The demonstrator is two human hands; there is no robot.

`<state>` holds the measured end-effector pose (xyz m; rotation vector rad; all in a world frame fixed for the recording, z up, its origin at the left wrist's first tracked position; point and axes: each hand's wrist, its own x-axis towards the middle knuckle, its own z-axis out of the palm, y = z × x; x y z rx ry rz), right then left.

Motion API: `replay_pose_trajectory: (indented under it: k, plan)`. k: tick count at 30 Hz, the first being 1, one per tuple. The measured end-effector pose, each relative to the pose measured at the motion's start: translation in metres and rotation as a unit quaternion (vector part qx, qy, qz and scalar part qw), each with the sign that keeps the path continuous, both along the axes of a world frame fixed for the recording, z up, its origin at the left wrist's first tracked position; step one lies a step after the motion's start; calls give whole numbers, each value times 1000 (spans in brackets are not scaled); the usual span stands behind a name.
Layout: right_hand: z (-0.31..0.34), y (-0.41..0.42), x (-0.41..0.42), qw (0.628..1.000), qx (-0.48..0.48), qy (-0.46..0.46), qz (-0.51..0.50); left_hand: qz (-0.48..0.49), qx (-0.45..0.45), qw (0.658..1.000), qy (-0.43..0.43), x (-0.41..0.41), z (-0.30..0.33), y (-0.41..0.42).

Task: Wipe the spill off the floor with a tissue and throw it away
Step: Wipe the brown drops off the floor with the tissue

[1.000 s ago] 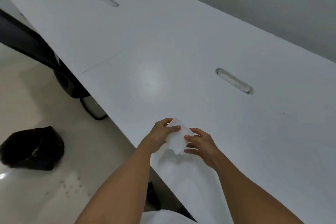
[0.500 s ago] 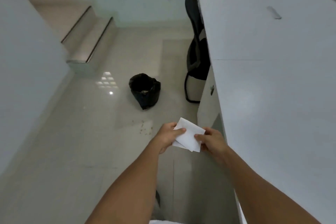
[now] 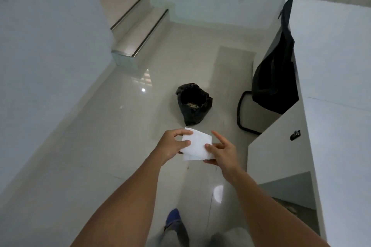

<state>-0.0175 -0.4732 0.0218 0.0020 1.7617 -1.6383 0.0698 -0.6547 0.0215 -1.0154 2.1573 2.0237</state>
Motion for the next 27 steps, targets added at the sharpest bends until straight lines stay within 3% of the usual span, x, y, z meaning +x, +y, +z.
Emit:
replay_pose_trajectory:
  k: [10,16,21,27]
  plan:
    - [-49,-66,-76,990,113,45,72,5,-28,998,-47,-55,-46,-40]
    - [-127,-112,-124,976,133,57,161,58,-81,991,-85,-80,-127,-67]
    - [-264,-128,-152,963,171,101,180,52,-115,987,-101,-114,-269,-81]
    - [-484,-125,-169,930,210,183,241,22,-136,983,-119,-136,-491,-65]
